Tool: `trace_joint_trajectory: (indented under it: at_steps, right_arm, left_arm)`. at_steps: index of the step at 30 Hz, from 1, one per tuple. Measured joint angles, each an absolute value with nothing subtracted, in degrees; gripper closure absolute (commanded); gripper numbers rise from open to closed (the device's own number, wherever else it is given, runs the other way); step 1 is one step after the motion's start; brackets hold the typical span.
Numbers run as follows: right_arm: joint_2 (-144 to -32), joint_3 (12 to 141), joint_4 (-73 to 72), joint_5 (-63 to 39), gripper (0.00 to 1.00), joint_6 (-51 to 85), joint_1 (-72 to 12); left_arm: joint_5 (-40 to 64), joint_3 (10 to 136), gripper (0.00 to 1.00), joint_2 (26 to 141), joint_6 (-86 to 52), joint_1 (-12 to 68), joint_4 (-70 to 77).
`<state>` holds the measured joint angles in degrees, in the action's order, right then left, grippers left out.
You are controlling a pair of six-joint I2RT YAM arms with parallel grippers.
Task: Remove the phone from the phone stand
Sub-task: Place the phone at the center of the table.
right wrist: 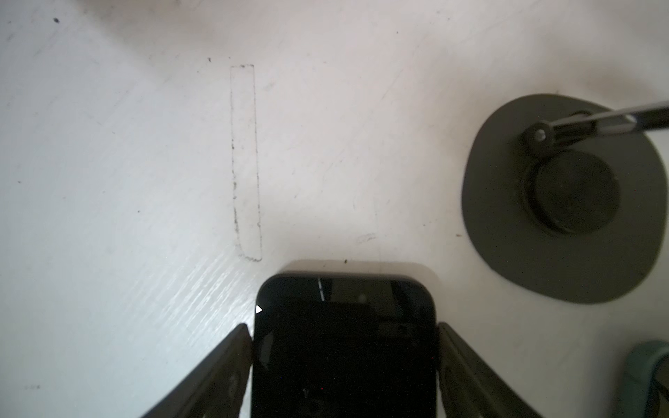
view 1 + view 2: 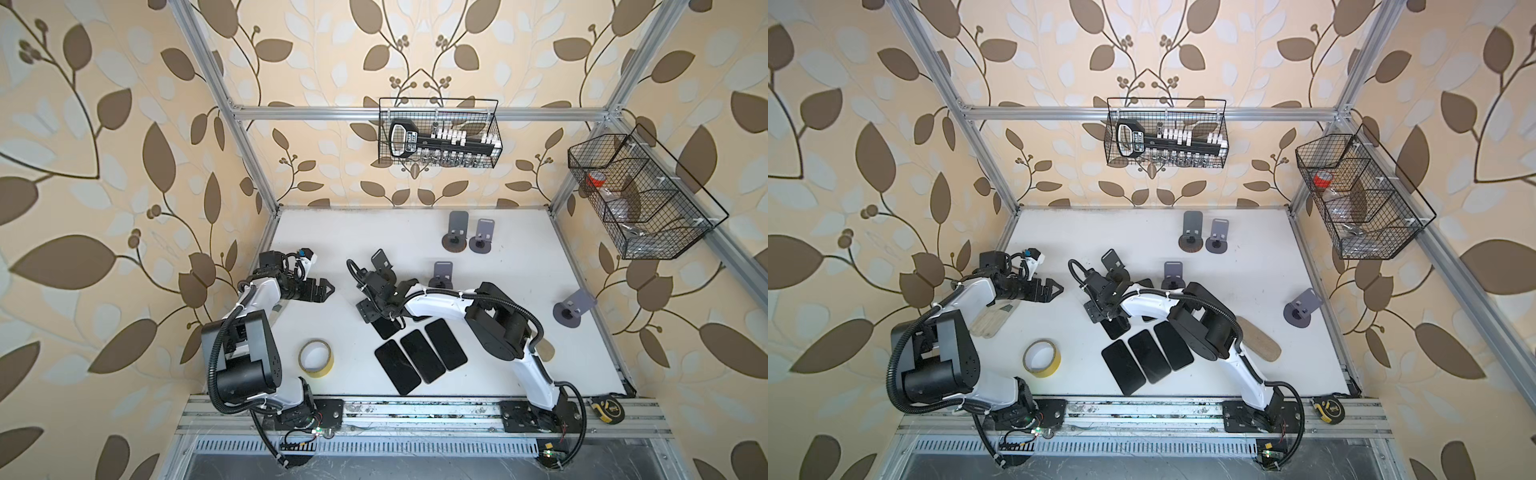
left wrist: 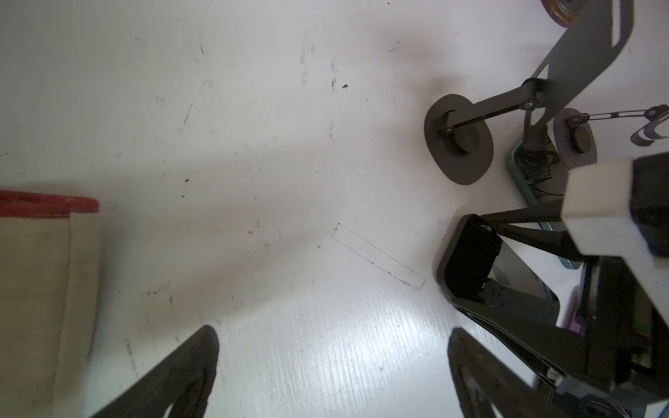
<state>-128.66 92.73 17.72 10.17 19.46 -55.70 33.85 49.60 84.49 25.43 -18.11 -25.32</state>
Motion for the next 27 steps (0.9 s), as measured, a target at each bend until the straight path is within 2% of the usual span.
trace_joint_trajectory:
  at_steps: [9, 14, 20, 23, 27]
  right_arm:
    - [-128.38, 93.89, 20.14, 10.13, 0.16, 19.14, -55.57]
    - [-123.81, 93.82, 21.26, 10.52, 0.15, 18.61, -55.48]
    - [-108.44, 89.32, 15.11, 11.31, 0.13, 17.85, -55.48]
    - [-99.81, 83.42, 10.83, 13.74, 0.0, 16.64, -55.33]
    - [-88.12, 71.44, 5.43, 18.04, 0.0, 15.09, -53.32]
  left_arm:
    - [34.06, 49.6, 0.01, 84.49, 25.43, -18.11, -25.34]
    - [34.09, 49.6, 0.01, 84.49, 25.43, -18.11, -25.32]
    - [34.09, 49.6, 0.01, 84.49, 25.41, -18.11, -25.3]
    - [34.04, 49.6, 0.01, 84.49, 24.95, -18.11, -25.21]
    - [33.78, 49.63, 0.01, 85.03, 23.14, -18.11, -24.56]
